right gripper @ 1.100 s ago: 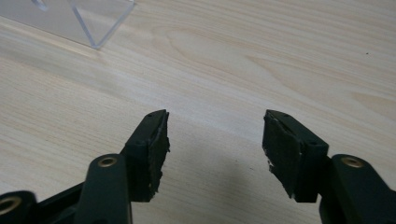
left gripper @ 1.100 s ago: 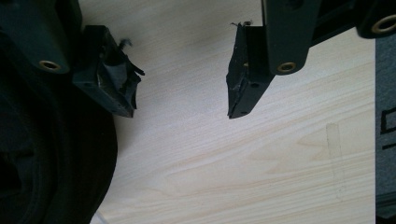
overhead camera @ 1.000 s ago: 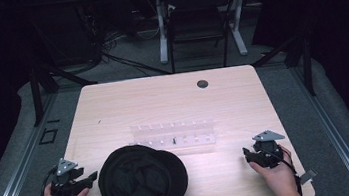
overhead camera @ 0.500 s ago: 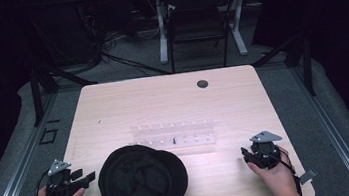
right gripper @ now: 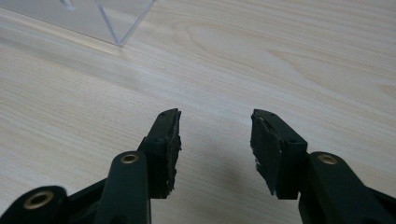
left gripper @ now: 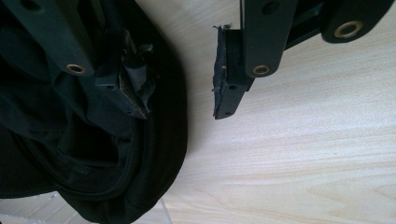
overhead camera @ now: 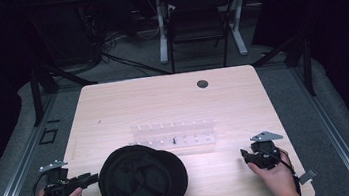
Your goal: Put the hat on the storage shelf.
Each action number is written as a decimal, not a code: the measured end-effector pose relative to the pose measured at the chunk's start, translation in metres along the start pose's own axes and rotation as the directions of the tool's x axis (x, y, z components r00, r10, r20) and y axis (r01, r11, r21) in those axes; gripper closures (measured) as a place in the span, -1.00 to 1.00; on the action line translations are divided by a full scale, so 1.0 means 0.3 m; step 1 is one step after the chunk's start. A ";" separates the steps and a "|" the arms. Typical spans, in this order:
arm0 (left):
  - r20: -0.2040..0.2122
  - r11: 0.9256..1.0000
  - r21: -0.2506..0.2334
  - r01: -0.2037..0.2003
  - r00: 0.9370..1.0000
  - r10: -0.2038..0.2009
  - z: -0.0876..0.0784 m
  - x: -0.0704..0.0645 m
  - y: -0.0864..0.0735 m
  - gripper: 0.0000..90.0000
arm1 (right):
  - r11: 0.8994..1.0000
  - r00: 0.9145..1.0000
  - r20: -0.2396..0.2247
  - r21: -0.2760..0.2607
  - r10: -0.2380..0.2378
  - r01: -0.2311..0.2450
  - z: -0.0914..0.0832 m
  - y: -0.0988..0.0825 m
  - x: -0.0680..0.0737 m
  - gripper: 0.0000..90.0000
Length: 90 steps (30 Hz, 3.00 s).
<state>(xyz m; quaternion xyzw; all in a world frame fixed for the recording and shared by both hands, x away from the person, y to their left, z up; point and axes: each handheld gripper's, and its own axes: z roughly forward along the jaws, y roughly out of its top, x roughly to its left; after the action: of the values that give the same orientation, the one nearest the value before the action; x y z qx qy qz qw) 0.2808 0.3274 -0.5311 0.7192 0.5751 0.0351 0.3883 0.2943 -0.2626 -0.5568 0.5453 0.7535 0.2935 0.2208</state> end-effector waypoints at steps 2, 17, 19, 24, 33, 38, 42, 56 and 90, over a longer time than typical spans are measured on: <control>-0.002 1.000 0.004 0.004 1.000 -0.004 -0.003 -0.001 0.000 0.27 | 1.000 1.000 -0.003 -0.003 0.004 -0.004 0.001 0.000 0.002 0.17; 0.063 0.996 0.068 0.058 0.996 -0.063 0.009 -0.012 -0.010 0.32 | 1.000 0.999 -0.024 -0.008 0.022 -0.023 -0.003 -0.001 0.000 0.18; 0.064 0.995 0.069 0.066 0.995 -0.071 0.016 -0.012 -0.013 0.33 | 1.000 0.999 -0.025 -0.009 0.024 -0.024 -0.003 -0.001 0.000 0.18; 0.070 0.991 0.098 0.095 0.992 -0.102 0.029 -0.009 -0.018 0.37 | 1.000 0.999 -0.028 -0.010 0.026 -0.026 -0.005 0.000 -0.002 0.18; 0.064 0.986 0.127 0.104 0.991 -0.113 0.054 -0.012 -0.023 0.38 | 0.999 0.999 -0.029 -0.015 0.029 -0.029 -0.006 0.000 -0.003 0.18; 0.070 0.984 0.135 0.117 0.989 -0.127 0.061 -0.009 -0.024 0.41 | 0.999 0.999 -0.034 -0.017 0.030 -0.031 -0.007 0.001 -0.002 0.18; 0.081 0.980 0.146 0.132 0.986 -0.145 0.066 -0.008 -0.022 0.44 | 0.999 0.999 -0.035 -0.019 0.034 -0.035 -0.007 0.002 -0.001 0.18; 0.122 0.970 0.205 0.130 0.980 -0.157 0.091 -0.004 -0.006 0.56 | 1.000 0.999 -0.054 -0.031 0.003 -0.005 -0.015 0.014 0.030 0.29; 0.171 0.960 0.238 0.147 0.967 -0.190 0.032 -0.027 0.063 0.90 | 0.999 0.997 -0.074 -0.022 0.030 -0.032 -0.006 0.006 0.023 0.27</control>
<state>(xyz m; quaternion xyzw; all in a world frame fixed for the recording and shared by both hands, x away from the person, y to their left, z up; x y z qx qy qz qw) 0.2979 0.3147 -0.5233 0.7065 0.5945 -0.1329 0.3603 0.2922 -0.2561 -0.5543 0.5432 0.7490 0.3255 0.1949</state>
